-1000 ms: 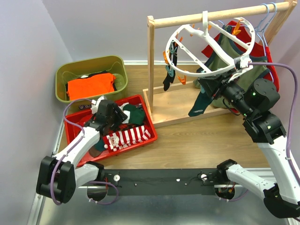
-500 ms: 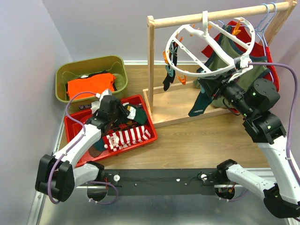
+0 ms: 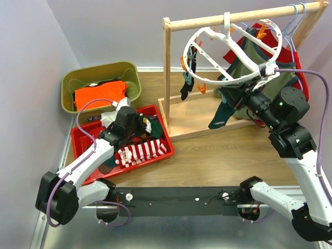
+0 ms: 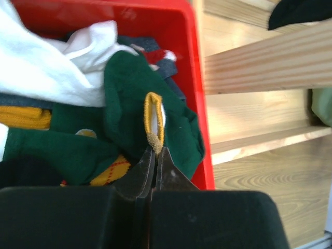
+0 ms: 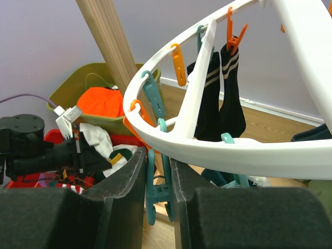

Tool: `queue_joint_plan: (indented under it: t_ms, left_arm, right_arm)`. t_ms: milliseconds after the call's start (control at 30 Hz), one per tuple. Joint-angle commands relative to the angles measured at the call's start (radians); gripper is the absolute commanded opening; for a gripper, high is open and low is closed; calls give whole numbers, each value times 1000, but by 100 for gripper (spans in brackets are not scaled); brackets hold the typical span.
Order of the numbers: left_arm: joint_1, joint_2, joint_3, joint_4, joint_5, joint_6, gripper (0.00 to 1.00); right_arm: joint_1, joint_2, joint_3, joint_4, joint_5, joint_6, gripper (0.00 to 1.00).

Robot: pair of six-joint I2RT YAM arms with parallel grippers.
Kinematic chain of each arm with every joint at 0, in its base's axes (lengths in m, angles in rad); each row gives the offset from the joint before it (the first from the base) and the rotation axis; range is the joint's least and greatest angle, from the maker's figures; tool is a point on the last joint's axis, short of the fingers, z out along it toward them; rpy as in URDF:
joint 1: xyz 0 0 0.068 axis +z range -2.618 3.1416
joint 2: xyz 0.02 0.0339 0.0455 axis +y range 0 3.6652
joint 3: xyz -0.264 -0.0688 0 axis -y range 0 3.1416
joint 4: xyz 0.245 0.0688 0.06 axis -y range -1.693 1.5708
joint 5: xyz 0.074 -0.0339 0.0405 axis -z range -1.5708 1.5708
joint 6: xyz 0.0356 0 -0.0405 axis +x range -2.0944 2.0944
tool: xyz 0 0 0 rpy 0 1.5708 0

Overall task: Clip the socks to the hanger
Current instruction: Pick up the sock from the bin, then clamp the sock onto the hanger.

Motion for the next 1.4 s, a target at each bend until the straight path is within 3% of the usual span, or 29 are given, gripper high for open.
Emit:
queue_joint_plan:
  t_ms: [0,200,400,500,967,1367]
  left_arm:
    - [-41,-59,106,17,-98,168,0]
    - [-110,-103,271,7,-74,376,0]
    - [-262,-88,409,17,147,591,0]
    - [-302,-57,467,22,232,628,0]
    - [-474,205,726,48,264,685,0]
    - [-512,309,829,60,319,714,0]
  right_arm:
    - [11,7,4,-56,-51,1,22]
    - [11,18,14,-43,-65,16,22]
    - [11,24,14,-19,-85,38,22]
    - [11,26,9,-5,-93,47,22]
    - [11,26,-14,50,-130,98,22]
    - [11,15,-72,121,-163,101,22]
